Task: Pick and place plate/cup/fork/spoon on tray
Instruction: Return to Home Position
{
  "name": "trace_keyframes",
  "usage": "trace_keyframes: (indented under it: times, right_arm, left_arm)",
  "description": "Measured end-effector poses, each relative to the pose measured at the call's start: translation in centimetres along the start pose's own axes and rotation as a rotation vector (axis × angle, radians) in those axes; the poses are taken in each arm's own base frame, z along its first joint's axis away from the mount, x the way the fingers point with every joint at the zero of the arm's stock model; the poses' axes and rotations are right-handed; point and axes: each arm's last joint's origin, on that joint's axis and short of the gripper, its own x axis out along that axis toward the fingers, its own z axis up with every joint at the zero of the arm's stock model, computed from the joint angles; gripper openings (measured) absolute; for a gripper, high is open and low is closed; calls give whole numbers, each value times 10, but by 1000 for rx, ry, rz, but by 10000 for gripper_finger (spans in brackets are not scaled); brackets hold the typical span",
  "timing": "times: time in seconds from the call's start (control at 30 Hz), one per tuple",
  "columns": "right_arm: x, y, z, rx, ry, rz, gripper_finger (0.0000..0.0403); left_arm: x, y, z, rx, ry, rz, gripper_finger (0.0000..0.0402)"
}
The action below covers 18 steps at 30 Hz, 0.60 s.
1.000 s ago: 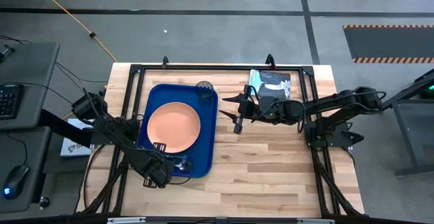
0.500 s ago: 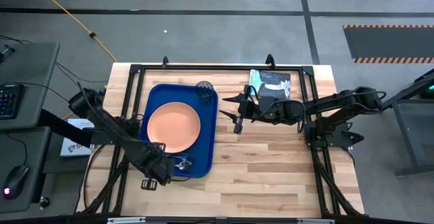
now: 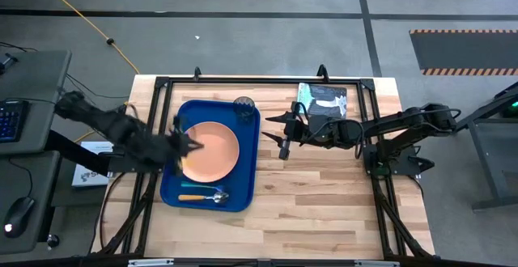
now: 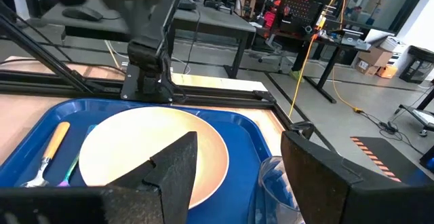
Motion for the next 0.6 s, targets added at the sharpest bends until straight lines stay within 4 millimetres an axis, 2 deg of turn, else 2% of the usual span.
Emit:
trace_keyframes:
  times: [0.1, 0.2, 0.43, 0.6]
  right_arm:
    - [0, 0, 0, -1, -1, 0, 206]
    - [0, 0, 0, -1, -1, 0, 206]
    - [0, 0, 0, 1, -2, 1, 206]
    - [0, 0, 0, 7, -1, 1, 206]
  left_arm:
    - [-7, 19, -16, -44, -216, -13, 1]
    - [-5, 27, -33, -77, -407, -73, 1]
    - [33, 28, -78, -157, -433, -125, 0]
    - [43, 36, -74, -216, -584, -206, 0]
